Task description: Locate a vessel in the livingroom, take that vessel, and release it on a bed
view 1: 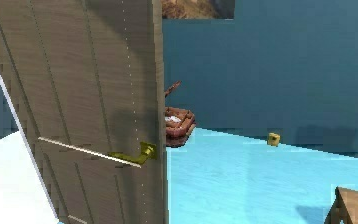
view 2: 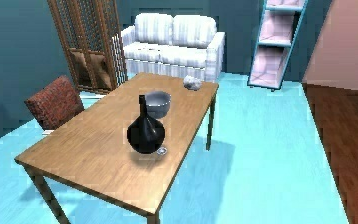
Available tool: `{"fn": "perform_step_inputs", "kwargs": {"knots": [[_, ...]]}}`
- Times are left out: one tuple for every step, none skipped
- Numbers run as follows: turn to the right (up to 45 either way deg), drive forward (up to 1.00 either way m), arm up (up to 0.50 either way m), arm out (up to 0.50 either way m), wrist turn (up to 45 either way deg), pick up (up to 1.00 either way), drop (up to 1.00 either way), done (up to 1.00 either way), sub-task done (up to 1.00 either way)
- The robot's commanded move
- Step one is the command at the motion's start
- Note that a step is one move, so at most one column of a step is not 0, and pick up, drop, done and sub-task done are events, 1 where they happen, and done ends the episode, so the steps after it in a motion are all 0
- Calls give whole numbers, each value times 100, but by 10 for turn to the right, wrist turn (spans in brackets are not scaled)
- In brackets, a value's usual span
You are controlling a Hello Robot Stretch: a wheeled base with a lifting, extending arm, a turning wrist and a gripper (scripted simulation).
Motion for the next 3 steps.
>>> {"fn": "perform_step_inputs", "kwargs": {"knots": [[0,0,50,0,0,0,0,0,0],[0,0,38,0,0,0,0,0,0],[0,0,0,40,0,0,0,0,0]]}}
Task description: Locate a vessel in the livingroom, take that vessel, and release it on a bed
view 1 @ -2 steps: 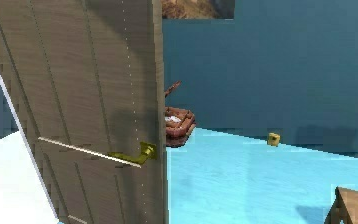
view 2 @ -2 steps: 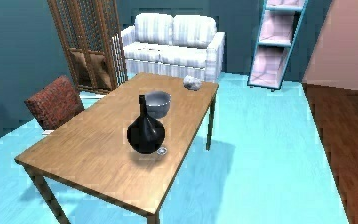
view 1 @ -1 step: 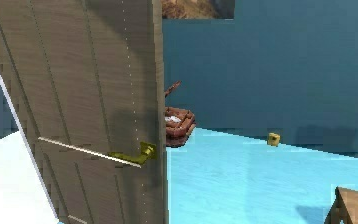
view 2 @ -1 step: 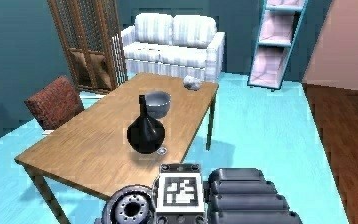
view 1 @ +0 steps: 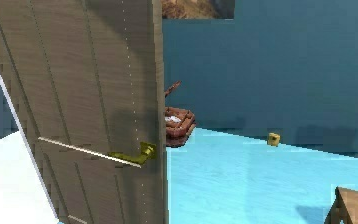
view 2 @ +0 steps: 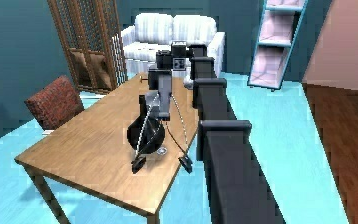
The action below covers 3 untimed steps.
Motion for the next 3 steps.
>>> {"fn": "perform_step_inputs", "kwargs": {"knots": [[0,0,0,0,450,0,0,0,0],[0,0,0,0,450,0,0,0,0],[0,0,0,0,450,0,0,0,0]]}}
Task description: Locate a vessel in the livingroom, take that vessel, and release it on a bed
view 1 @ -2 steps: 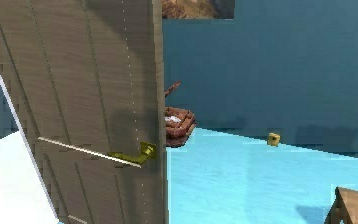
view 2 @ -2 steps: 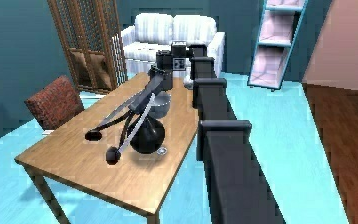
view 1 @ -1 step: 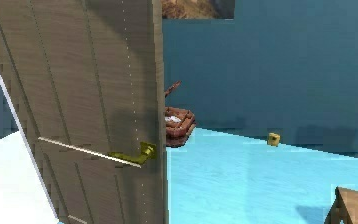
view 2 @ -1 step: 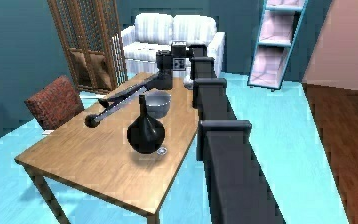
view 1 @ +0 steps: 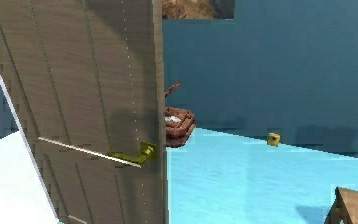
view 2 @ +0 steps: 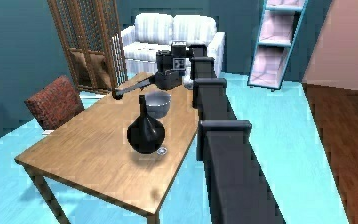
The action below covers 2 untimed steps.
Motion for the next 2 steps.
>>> {"fn": "perform_step_inputs", "kwargs": {"knots": [[0,0,0,0,60,0,0,0,0],[0,0,-28,0,0,0,0,0,0]]}}
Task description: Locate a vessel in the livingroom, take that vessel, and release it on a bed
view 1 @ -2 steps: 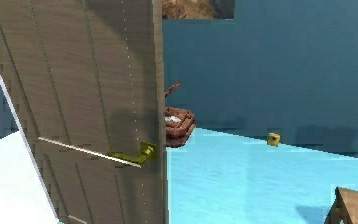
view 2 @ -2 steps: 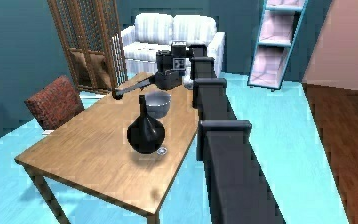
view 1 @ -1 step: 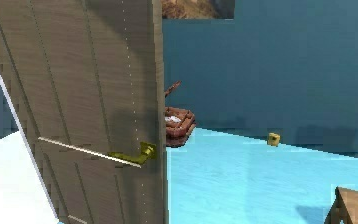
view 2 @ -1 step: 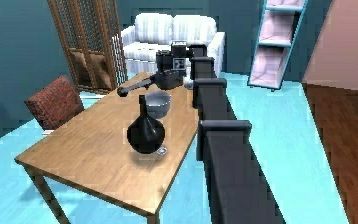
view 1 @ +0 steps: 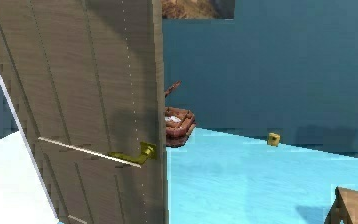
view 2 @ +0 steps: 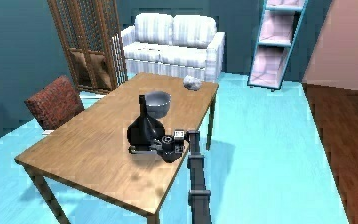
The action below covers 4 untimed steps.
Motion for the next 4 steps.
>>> {"fn": "perform_step_inputs", "kwargs": {"knots": [[0,0,0,0,0,100,0,0,0],[0,0,10,0,0,0,0,0,0],[0,0,18,0,0,0,0,0,0],[0,0,0,0,-450,0,0,0,0]]}}
